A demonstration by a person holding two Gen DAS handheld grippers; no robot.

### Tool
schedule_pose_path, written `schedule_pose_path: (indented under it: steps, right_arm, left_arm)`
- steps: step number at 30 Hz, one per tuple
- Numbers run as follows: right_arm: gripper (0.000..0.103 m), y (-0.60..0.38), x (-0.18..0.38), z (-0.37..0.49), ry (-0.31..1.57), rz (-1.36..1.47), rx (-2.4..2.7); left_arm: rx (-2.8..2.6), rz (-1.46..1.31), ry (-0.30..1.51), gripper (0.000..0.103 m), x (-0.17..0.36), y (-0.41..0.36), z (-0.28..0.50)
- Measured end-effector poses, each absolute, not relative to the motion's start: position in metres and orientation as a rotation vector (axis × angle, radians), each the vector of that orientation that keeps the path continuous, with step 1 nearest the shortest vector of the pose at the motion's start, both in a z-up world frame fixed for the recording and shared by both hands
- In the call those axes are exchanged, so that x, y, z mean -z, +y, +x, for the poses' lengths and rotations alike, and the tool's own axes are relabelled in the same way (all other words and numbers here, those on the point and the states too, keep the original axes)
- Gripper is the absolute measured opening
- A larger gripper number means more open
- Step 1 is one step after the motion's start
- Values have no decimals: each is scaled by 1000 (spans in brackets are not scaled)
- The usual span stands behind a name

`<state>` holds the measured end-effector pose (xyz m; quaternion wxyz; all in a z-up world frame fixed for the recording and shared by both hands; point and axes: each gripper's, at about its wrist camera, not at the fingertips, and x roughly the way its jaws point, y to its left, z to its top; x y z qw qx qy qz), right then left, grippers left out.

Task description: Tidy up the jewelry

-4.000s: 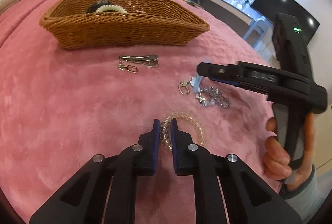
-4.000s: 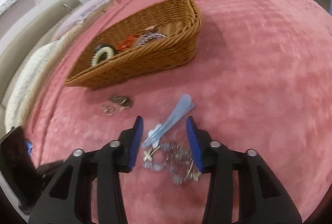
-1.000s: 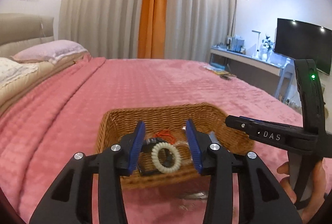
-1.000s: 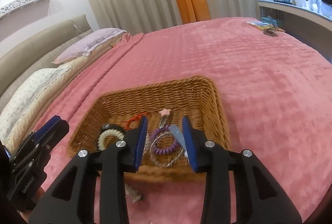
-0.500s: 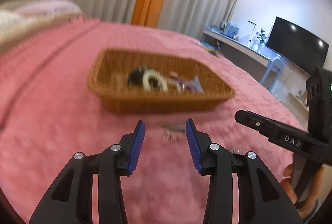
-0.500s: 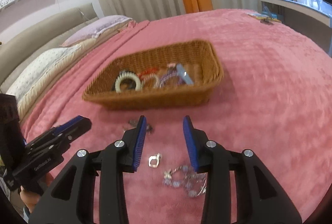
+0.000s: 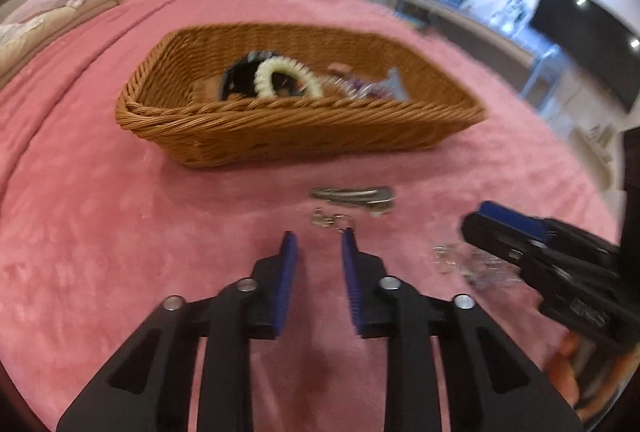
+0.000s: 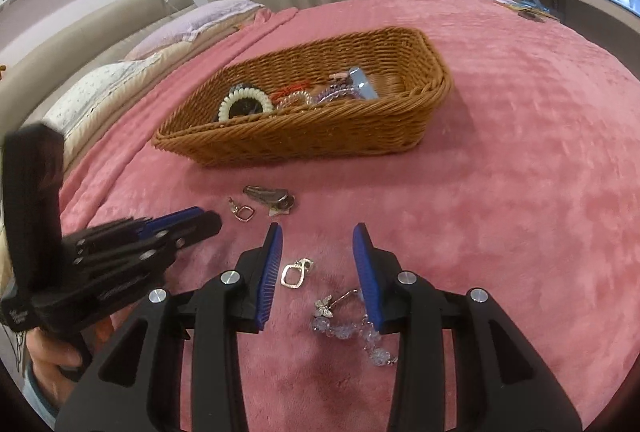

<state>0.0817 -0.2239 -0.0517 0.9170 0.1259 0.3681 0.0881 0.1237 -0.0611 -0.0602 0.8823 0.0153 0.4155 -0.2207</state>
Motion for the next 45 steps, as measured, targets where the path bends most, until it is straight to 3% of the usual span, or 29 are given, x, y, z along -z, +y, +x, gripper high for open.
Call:
schedule_pose_path:
  steps: [10,14,24,39,41,45]
  right_arm:
    - [33,-229,52,81,758,284,-196]
    - [33,-227,53,82,764,275,-200]
    - [33,-241,60,88,788,368,-227]
    - [33,-190,69,92,856,103,-216]
    - [29,-191,69,92,853,108,-213]
    - [27,-191,69,95,855,112,-208]
  left_arm:
    - [490,18,874,19,61,-71,141]
    - [492,-8,878,0,65,-68,142]
    - [485,-105,810,0,55,-25,114]
    - [560,-172,812,0,63,-19,112]
    - [585,-146,837,0,62,-28,116]
    - [595,-72,847,21,51,-44,123]
